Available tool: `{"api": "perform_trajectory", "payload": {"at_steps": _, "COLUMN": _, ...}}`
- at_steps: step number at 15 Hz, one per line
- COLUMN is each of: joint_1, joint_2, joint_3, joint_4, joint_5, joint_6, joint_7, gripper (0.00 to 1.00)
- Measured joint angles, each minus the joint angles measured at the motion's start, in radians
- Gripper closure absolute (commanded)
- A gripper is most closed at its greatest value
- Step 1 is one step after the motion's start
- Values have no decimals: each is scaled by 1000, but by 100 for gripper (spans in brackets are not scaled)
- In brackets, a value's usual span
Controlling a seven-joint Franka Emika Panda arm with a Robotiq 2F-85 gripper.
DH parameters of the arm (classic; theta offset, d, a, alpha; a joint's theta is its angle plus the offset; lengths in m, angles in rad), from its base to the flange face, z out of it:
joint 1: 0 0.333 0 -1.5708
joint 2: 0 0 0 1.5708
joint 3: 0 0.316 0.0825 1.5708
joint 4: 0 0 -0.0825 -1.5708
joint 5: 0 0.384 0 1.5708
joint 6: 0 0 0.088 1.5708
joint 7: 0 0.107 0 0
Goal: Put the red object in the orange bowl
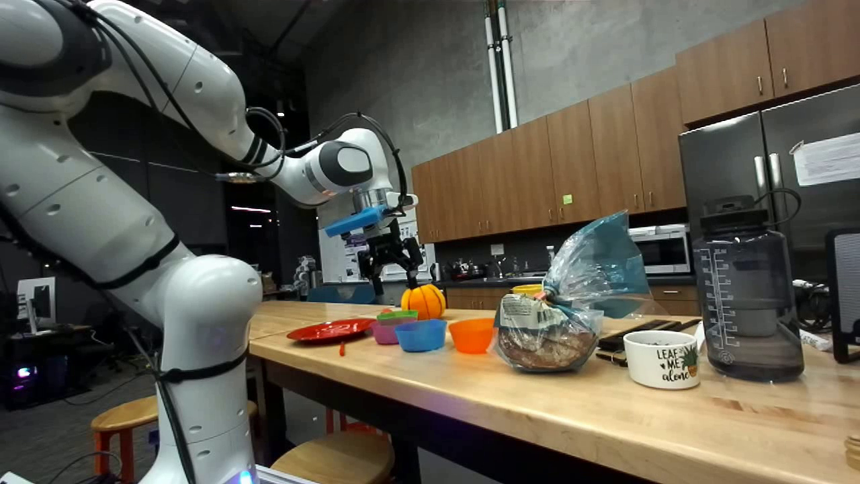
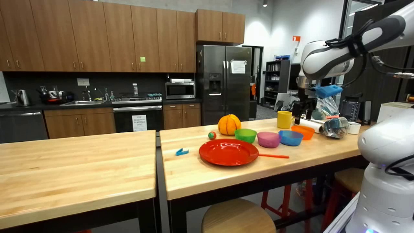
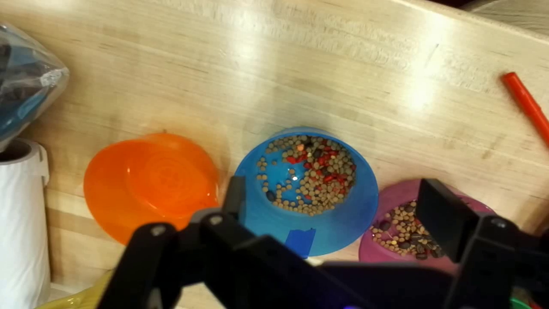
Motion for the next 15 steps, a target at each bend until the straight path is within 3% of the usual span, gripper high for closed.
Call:
{"api": "perform_trajectory", "payload": {"at_steps": 8, "joint_1": 15, "joint_2": 0, "joint_3": 1, "joint_4": 0, "joint_5": 14, "joint_6": 3, "joint_7": 0, "gripper": 0}}
{"api": "perform_trajectory", "payload": {"at_steps": 15, "joint_1": 91, "joint_2": 0, "joint_3": 30, "joint_4": 1, "joint_5": 39, "joint_6": 31, "joint_7": -8, "gripper": 0}}
